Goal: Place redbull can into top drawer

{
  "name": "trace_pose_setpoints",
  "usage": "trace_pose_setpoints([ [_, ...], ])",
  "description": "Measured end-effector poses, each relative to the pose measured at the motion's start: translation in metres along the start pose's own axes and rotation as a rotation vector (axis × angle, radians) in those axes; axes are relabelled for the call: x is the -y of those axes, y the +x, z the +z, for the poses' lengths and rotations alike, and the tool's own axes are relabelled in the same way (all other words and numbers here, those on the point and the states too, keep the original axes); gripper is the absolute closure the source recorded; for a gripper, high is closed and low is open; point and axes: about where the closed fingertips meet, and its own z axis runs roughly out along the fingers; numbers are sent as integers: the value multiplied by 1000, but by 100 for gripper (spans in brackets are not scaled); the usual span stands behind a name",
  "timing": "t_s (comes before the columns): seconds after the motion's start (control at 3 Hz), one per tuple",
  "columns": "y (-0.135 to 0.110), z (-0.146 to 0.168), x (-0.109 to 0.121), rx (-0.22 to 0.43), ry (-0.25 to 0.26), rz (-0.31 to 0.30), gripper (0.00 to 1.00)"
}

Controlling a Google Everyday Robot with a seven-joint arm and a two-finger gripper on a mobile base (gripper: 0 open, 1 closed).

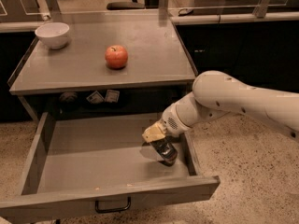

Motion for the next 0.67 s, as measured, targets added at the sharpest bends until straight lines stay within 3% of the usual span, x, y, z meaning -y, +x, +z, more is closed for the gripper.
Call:
trace_pose_setpoints([
  [0.67,0,0,0,0,0,0,25],
])
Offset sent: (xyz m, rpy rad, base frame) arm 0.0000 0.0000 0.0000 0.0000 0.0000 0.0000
